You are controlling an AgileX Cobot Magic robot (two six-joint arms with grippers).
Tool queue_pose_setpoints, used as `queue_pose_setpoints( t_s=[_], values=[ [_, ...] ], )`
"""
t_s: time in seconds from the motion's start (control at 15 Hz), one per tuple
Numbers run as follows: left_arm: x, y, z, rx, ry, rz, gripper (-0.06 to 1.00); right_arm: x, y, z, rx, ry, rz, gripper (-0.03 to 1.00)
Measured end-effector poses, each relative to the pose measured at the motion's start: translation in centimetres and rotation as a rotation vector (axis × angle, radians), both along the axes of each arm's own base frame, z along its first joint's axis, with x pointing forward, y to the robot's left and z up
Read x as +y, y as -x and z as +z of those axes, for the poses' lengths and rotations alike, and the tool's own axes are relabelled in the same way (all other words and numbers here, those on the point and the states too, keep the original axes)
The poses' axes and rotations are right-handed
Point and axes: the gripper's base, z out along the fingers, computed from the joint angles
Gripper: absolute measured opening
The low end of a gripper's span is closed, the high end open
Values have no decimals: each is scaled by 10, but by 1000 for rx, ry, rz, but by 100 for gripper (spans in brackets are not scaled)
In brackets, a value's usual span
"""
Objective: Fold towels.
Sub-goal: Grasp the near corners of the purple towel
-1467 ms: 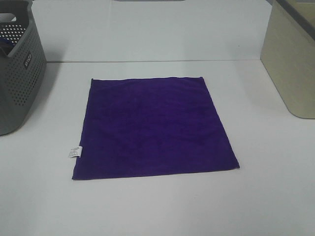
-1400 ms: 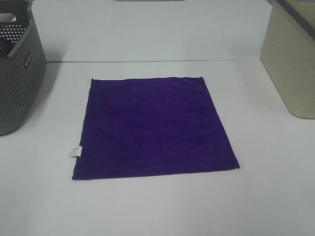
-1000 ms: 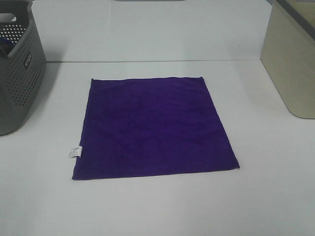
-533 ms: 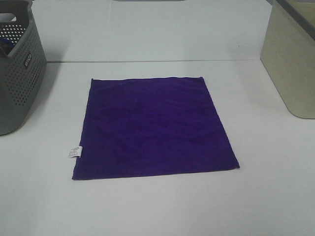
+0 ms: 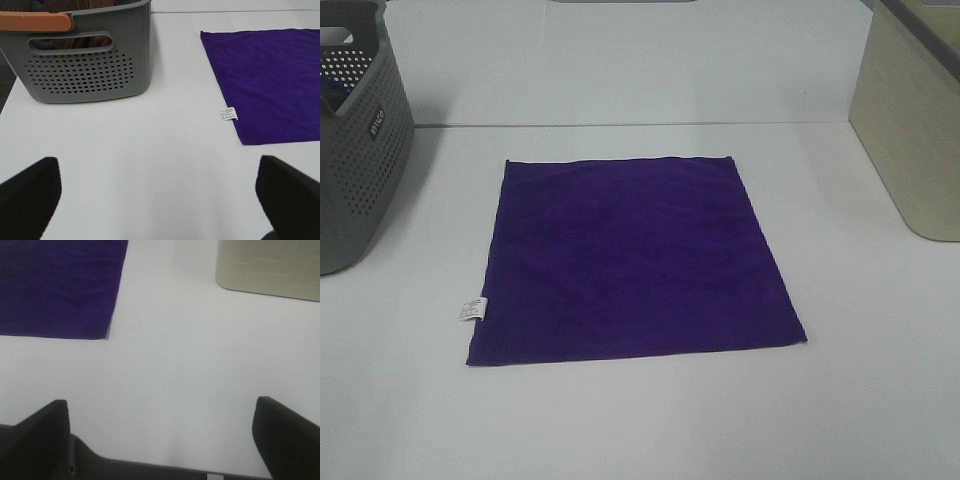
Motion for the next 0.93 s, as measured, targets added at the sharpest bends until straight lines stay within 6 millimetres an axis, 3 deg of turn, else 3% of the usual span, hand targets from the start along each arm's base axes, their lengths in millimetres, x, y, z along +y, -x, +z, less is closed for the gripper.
queue_pose_setpoints(
  t_s=[0.93],
  values=[
    [0,0,0,0,3,1,99,0,0,0,0,-2,0,96]
  ],
)
